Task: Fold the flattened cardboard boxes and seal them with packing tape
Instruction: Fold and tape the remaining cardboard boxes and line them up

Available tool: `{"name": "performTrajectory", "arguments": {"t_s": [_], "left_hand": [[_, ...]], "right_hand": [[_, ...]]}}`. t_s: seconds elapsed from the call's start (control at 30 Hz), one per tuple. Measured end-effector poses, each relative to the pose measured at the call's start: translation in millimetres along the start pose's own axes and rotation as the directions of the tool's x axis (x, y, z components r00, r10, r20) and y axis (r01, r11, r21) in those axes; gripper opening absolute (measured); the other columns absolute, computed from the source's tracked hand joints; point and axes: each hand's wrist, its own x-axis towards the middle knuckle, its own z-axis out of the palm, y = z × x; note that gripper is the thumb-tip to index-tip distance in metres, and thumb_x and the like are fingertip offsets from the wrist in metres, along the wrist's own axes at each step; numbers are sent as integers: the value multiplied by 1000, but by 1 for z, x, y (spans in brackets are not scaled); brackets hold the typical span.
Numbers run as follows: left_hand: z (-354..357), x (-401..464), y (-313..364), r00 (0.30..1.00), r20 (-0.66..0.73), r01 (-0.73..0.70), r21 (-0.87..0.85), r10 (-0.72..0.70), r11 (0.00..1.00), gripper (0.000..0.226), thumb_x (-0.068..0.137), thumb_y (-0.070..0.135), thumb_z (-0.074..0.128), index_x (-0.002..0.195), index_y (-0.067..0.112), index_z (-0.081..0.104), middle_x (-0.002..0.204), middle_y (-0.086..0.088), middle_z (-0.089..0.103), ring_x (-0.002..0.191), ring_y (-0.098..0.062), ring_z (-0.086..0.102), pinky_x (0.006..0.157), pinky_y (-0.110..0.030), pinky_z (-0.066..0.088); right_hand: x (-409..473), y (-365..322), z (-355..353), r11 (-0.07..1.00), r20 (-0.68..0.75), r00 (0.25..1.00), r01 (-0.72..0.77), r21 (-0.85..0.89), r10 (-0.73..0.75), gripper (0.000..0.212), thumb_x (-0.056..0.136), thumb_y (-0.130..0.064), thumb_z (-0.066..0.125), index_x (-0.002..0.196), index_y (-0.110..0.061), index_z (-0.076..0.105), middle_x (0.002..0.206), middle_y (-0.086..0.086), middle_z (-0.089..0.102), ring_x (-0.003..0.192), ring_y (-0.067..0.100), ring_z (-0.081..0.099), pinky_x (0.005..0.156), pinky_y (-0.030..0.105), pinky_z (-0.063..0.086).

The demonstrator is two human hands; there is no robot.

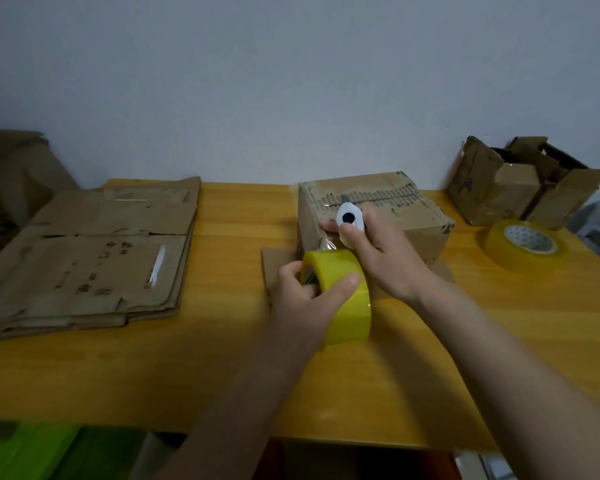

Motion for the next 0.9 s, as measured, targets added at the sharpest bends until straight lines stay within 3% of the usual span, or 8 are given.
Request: {"name": "performTrajectory", "arguments": {"t_s": [0.13,0.23,0.33,0.47,0.57,0.73,0.83,0.9], "left_hand": [[-5,2,-16,998,-58,-32,86,37,996,98,77,31,79,151,22,16,99,3,69,87,-7,69,68,-20,53],[-7,-3,-26,995,-98,16,91,-7,996,79,81,23,76,144,15,29,82,8,63,62,5,63,52,-10,47],[-9,3,-28,995,-81,62,83,-56,995,70,80,23,78,138,14,39,91,4,63,67,1,66,52,-14,47],[-13,20,-20,984,-158,-30,320,84,947,71,67,34,87,128,25,51,122,3,43,108,-11,50,83,-24,44],[-9,30,-11,987,-127,-79,144,97,986,56,73,25,84,120,16,55,111,3,61,101,-10,60,78,-19,46],[-6,42,-10,989,-117,-82,87,92,993,23,82,12,75,101,7,63,85,0,67,75,-7,63,61,-9,47],[-8,44,-10,989,-105,-96,100,106,990,13,83,8,73,92,8,65,76,3,65,65,-1,59,56,-6,44],[-9,46,-11,989,-92,-105,95,114,990,10,83,7,73,88,10,65,76,2,66,67,-3,61,59,-8,46]], "right_hand": [[0,0,0,998,-14,1000,21,-60,-22,32,101,-27,41,111,-1,56,82,-50,52,87,-21,50,70,9,38],[1,0,2,998,-15,1000,14,-64,-15,31,101,-28,41,110,-2,55,83,-47,54,88,-19,52,70,10,39],[0,-2,2,1000,-10,1000,0,-31,0,26,100,-30,43,105,-6,51,98,-29,64,94,-8,57,75,21,43],[-1,-2,3,999,-20,1000,4,-31,-5,25,99,-34,47,103,-10,50,105,-6,68,96,14,61,79,42,50],[-1,-4,3,998,-7,1000,16,-54,-17,23,97,-36,51,103,-14,53,96,6,64,88,25,59,77,51,49],[-3,-9,-2,995,-54,996,63,-74,-67,3,93,-25,60,93,-23,60,80,-5,59,72,13,52,64,30,44],[-17,-5,-3,951,-159,965,164,-264,-210,16,90,-14,63,105,-15,68,88,-4,65,78,6,54,67,16,41],[-28,0,-3,888,-117,946,236,-396,-304,18,91,-12,60,107,-11,67,89,2,61,77,14,55,66,21,42]]}}
